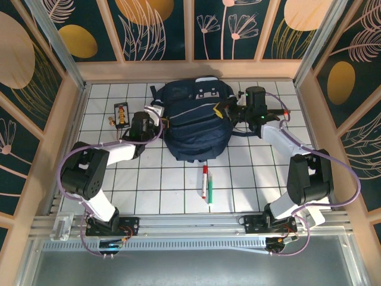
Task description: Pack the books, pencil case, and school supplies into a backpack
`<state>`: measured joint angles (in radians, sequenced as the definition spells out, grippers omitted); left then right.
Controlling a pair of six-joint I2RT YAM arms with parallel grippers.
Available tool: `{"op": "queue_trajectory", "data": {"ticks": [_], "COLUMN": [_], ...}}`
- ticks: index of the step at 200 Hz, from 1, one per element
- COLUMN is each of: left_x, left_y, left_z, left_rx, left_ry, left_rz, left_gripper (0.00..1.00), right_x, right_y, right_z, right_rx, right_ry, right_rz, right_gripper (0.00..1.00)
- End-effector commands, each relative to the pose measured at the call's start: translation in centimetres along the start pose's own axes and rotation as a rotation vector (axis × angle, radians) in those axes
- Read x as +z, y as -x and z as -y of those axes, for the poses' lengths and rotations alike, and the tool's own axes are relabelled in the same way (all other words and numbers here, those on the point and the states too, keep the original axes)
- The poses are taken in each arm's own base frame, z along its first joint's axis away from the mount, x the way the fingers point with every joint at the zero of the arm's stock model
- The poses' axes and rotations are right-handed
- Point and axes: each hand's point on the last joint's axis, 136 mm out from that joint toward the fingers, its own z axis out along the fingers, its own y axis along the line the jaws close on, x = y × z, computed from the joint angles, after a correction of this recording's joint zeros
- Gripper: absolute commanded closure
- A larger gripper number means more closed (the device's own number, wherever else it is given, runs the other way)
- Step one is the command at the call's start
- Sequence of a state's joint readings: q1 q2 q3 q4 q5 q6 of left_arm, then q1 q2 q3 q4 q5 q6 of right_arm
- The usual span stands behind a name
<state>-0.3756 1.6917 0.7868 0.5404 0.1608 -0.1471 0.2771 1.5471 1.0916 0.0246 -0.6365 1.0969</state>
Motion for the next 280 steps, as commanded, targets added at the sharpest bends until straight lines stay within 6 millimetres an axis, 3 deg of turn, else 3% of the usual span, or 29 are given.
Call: {"op": "queue_trajectory", "data": {"ticks": [1, 15, 23, 31, 44, 64, 90, 117, 153, 174, 202, 210, 227, 231, 262, 280], "left_x": [0.1, -1.0, -2.2, -3.6, -5.3, -6.3, -7.8, -6.9, -3.9, -2.0, -1.1, -0.9, -0.5, -0.4, 0.2, 0.2], "left_y": [2.0, 3.3, 4.0, 4.4, 4.8, 4.6, 5.9, 7.0, 7.2, 6.0, 5.6, 5.6, 4.3, 5.4, 6.3, 6.8], "left_z": [-1.3, 0.0, 1.0, 2.0, 2.2, 3.9, 7.2, 9.2, 10.4, 11.2, 12.1, 12.3, 12.6, 12.8, 11.5, 11.7], "left_rx": [-0.029, 0.018, 0.063, 0.115, 0.164, 0.300, 0.457, 0.632, 0.722, 0.787, 0.787, 0.788, 0.802, 0.807, 0.776, 0.767], "left_ry": [0.041, -0.021, -0.065, -0.106, -0.100, -0.174, -0.324, -0.354, -0.379, -0.392, -0.404, -0.399, -0.407, -0.400, -0.304, -0.317], "left_rz": [0.023, 0.072, 0.123, 0.177, 0.239, 0.223, 0.286, 0.280, 0.248, 0.208, 0.210, 0.213, 0.177, 0.198, 0.207, 0.200], "left_gripper": [0.86, 0.67, 0.61, 0.48, 0.31, 0.31, 0.30, 0.28, 0.24, 0.22, 0.20, 0.10, 0.08, 0.08, 0.16, 0.22], "right_x": [-2.2, -1.9, -1.7, -1.5, -1.3, -1.0, -0.5, 0.0, 0.2, 0.2, 0.4, 0.5, 0.7, 0.7, 0.8, 0.7], "right_y": [0.3, 0.5, 0.6, 0.6, 0.8, 0.9, 0.7, 0.4, 0.1, 0.0, -0.2, -0.2, -0.4, -0.4, -0.6, -0.8], "right_z": [-5.8, -5.7, -5.7, -5.9, -6.4, -7.5, -7.8, -6.8, -6.4, -6.5, -6.4, -6.3, -6.1, -6.1, -6.2, -6.1], "right_rx": [-0.137, -0.136, -0.133, -0.130, -0.127, -0.128, -0.115, -0.075, -0.059, -0.057, -0.054, -0.053, -0.051, -0.051, -0.053, -0.059], "right_ry": [0.133, 0.126, 0.125, 0.126, 0.132, 0.148, 0.154, 0.135, 0.127, 0.126, 0.120, 0.118, 0.113, 0.113, 0.113, 0.112], "right_rz": [0.023, 0.018, 0.011, 0.004, 0.003, -0.002, -0.014, -0.022, -0.027, -0.029, -0.035, -0.036, -0.041, -0.041, -0.048, -0.049], "right_gripper": [1.00, 1.00, 1.00, 1.00, 1.00, 1.00, 1.00, 1.00, 1.00, 1.00, 1.00, 1.00, 1.00, 1.00, 1.00, 1.00]}}
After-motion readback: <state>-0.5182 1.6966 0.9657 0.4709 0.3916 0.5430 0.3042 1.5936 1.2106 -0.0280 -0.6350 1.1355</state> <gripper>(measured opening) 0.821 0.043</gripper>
